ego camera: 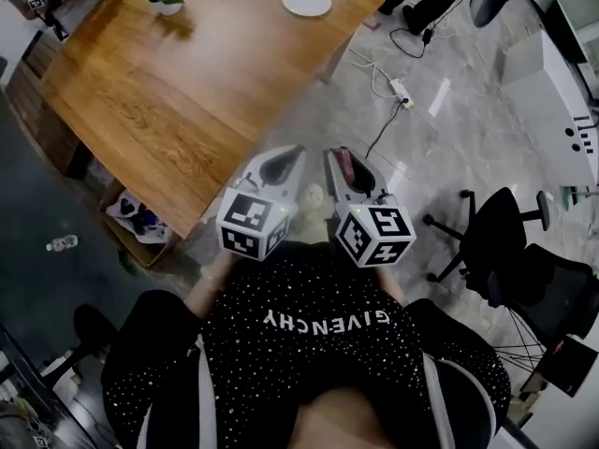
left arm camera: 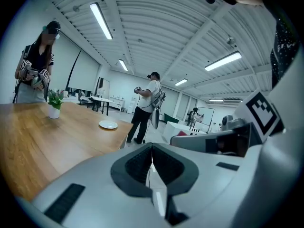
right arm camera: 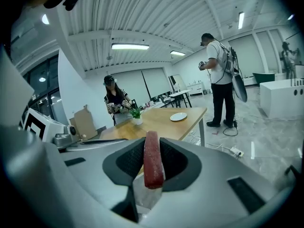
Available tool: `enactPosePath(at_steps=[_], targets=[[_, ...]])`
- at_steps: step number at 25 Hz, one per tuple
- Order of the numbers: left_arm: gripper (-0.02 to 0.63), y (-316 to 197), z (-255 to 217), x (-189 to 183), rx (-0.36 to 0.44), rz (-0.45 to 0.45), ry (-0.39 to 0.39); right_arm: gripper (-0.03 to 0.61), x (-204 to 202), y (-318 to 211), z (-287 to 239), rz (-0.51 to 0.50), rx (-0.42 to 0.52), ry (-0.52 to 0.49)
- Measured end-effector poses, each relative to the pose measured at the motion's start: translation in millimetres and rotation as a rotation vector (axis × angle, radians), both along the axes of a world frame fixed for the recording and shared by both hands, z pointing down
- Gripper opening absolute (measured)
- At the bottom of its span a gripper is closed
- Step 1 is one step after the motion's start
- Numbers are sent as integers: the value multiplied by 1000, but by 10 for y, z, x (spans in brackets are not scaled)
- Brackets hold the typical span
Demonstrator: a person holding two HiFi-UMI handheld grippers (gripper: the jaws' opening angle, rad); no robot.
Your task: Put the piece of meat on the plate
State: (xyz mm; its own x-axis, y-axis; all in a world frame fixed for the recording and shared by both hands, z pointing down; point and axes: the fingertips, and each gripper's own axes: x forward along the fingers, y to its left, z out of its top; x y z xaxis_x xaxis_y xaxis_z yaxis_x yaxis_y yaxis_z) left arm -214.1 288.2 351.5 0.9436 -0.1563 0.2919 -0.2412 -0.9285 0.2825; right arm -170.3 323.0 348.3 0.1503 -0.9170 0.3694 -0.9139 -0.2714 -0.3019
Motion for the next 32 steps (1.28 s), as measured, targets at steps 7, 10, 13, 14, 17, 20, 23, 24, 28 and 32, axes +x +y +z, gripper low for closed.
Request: enactPosePath(at_steps=[7,10,13,14,17,20,23,24,28,32], targets=[[9,-243,19,583,11,-18,-1,97,556,-243,14,-23,1,13],[9,-327,53,787,14,-22,-3,97,773,-307,45,-24,0,18],[9,-378,101,941,13,-27,-6,97,946,-352,85,-21,3,17],[9,-390,117,985,12,-30,-7,97,993,-363,104,-21,2,16],[9,-426,163,1100,14,-43,-16,97,1107,-396,161,-31,-5,12],[9,-470,185,1216,16,-58,-18,97,1214,-448,185,-43,-7,14],[9,-496,189,1316,18,-60,-16,97,1301,-494,191,-52,-5,19],[9,-505,194,1342,19,-59,-17,97,1325,-507,195,-54,-4,19],[9,-528,235,1425,12,-65,-20,97,1398,-528,224,-61,-8,16],[9,-525,267,1525,11,-63,-25,97,1481,-517,233,-64,-9,18]])
